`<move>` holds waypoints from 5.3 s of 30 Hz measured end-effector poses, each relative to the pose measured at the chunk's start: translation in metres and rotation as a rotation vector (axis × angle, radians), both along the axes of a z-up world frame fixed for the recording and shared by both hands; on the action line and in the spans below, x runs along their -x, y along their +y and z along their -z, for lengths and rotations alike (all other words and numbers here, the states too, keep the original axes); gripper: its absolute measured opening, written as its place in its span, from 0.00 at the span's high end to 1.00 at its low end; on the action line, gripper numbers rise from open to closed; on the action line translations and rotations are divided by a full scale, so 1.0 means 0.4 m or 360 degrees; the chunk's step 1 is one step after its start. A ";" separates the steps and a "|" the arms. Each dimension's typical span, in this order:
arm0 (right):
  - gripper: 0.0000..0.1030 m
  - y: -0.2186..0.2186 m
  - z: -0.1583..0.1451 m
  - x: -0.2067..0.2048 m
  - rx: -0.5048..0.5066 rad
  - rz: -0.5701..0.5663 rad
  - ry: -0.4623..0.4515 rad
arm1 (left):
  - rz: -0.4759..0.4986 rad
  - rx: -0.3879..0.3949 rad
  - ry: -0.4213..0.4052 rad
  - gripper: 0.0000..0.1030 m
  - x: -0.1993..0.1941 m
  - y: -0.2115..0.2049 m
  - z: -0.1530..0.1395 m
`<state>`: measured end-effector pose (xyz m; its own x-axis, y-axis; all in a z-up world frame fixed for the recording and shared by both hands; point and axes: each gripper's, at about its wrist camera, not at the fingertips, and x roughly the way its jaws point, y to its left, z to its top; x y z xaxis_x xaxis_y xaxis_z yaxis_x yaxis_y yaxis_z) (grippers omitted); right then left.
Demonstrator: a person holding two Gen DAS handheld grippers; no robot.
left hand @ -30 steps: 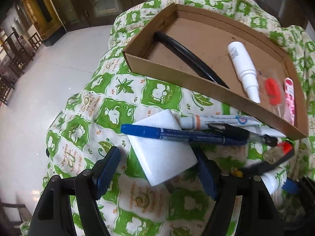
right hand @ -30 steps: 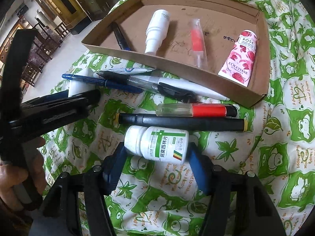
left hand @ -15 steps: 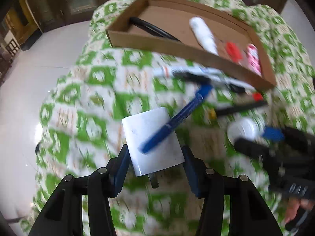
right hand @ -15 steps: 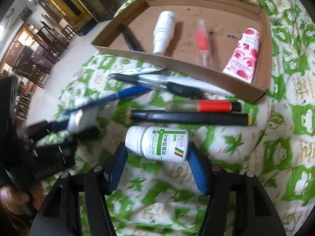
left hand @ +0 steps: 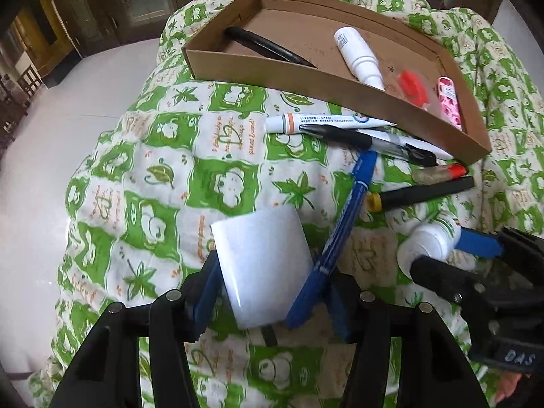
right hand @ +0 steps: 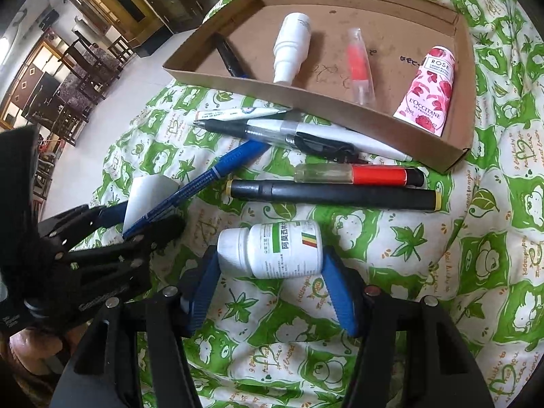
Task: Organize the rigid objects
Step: 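Grasp the white square charger with the left tool while the right holds the pill bottle, then carry the charger and pill bottle over the cardboard tray with both tools, then open both tools to release the charger and pill bottle into the tray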
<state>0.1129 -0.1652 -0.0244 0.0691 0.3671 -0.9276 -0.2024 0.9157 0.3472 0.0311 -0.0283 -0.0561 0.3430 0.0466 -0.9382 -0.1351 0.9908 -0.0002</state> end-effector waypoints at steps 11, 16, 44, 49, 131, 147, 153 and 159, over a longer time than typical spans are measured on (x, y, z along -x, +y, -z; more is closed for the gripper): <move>0.42 -0.002 -0.002 -0.004 -0.0020 0.0006 -0.0020 | -0.0095 0.0084 -0.0185 0.49 0.044 0.052 -0.071; 0.42 -0.002 -0.012 -0.007 -0.0046 0.0006 -0.0049 | -0.0148 0.0130 -0.0260 0.49 0.066 0.092 -0.096; 0.43 0.033 -0.042 0.009 -0.0199 -0.0102 -0.0108 | -0.0066 -0.0063 -0.0183 0.52 0.060 0.027 -0.090; 0.43 0.037 -0.070 0.014 -0.0248 -0.0125 -0.0181 | -0.0075 -0.0013 -0.0246 0.52 0.099 0.017 -0.130; 0.43 -0.233 -0.015 -0.457 -0.0170 0.0529 -0.0226 | -0.0004 -0.0072 -0.0269 0.52 -0.485 0.007 -0.098; 0.42 -0.180 0.032 -0.528 0.0054 0.0424 -0.0375 | -0.0031 -0.0192 -0.0264 0.48 -0.590 0.048 -0.054; 0.28 -0.214 0.012 -0.519 -0.0064 0.0543 -0.0394 | 0.0013 -0.0127 -0.0395 0.28 -0.514 0.052 -0.107; 0.28 -0.298 -0.039 -0.444 -0.0313 0.0780 -0.0342 | 0.0027 -0.0047 -0.0543 0.21 -0.377 0.062 -0.187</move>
